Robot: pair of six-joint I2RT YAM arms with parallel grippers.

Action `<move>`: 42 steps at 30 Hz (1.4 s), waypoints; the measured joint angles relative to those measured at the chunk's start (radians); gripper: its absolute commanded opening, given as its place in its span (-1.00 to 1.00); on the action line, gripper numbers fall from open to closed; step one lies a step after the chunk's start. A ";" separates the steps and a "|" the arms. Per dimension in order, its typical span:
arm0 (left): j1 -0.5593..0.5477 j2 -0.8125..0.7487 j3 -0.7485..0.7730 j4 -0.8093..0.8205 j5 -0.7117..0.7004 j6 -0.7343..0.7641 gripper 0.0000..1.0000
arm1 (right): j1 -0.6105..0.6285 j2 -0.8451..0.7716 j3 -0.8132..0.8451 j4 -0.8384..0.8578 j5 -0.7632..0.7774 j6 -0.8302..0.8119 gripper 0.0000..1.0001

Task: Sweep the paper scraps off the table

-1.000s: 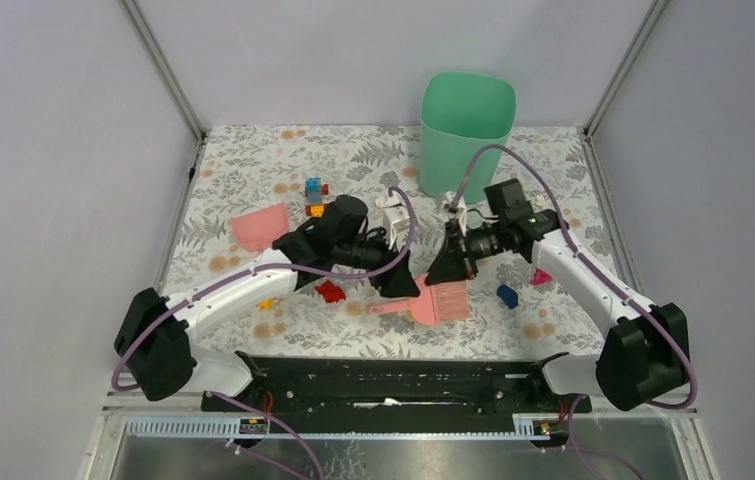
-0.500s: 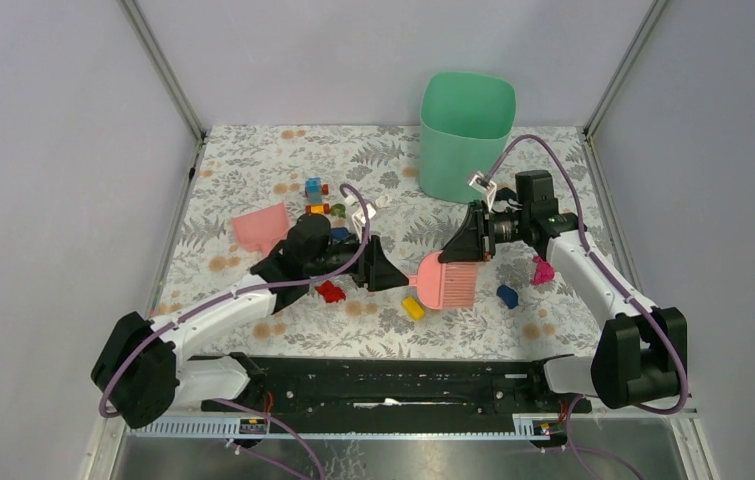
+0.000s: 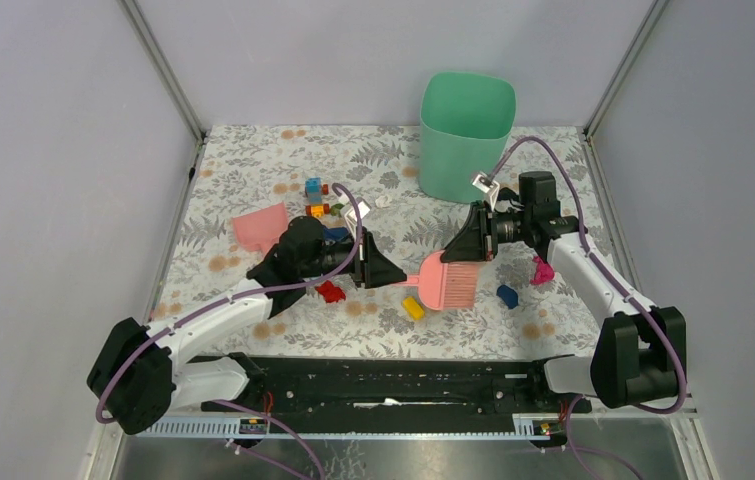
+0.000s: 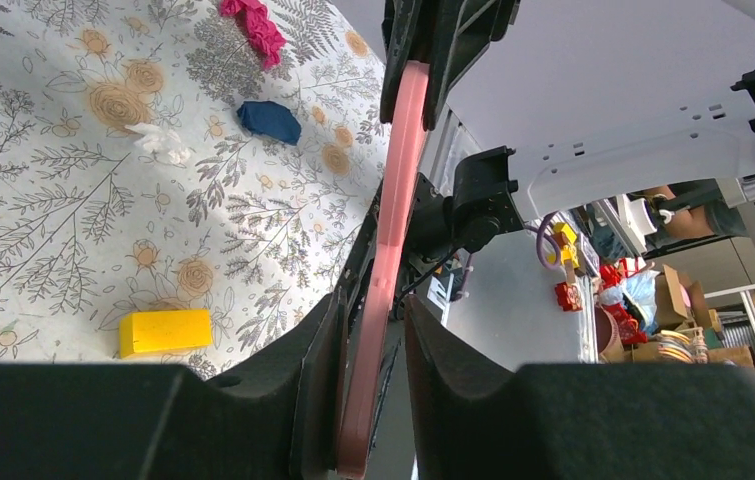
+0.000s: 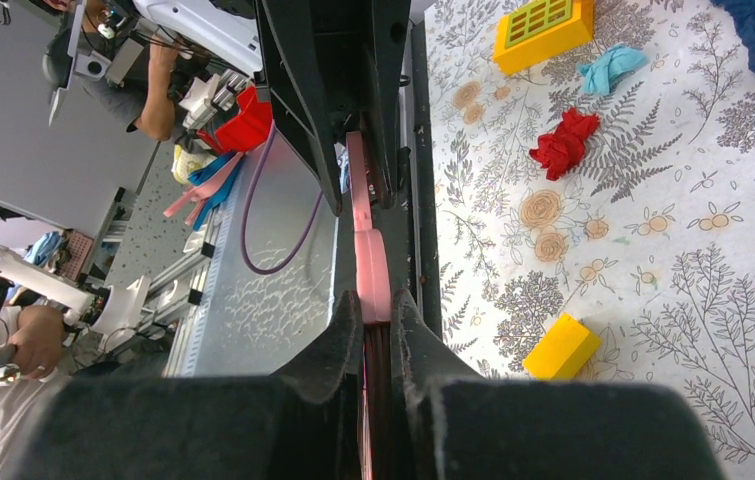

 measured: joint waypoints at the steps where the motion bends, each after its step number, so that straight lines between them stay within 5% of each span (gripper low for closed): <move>1: 0.000 0.000 0.000 0.000 0.002 -0.002 -0.38 | -0.002 0.000 -0.004 0.006 -0.003 0.007 -1.00; 7: 0.000 0.000 0.000 -0.005 0.009 0.002 -0.28 | -0.012 0.000 -0.016 0.039 -0.007 0.037 -1.00; 16: 0.000 -0.024 -0.001 -0.038 0.009 0.023 -0.65 | -0.024 -0.001 -0.040 0.082 -0.027 0.066 -1.00; 34: 0.001 -0.021 -0.001 -0.069 0.031 0.026 -0.46 | -0.030 -0.010 -0.066 0.125 -0.030 0.112 -1.00; 38: 0.001 -0.015 -0.001 -0.076 0.032 0.029 -0.53 | -0.031 -0.010 -0.068 0.132 -0.029 0.119 -1.00; 42: 0.001 -0.014 -0.001 -0.077 0.039 0.029 -0.82 | -0.031 -0.011 -0.072 0.138 -0.027 0.124 -1.00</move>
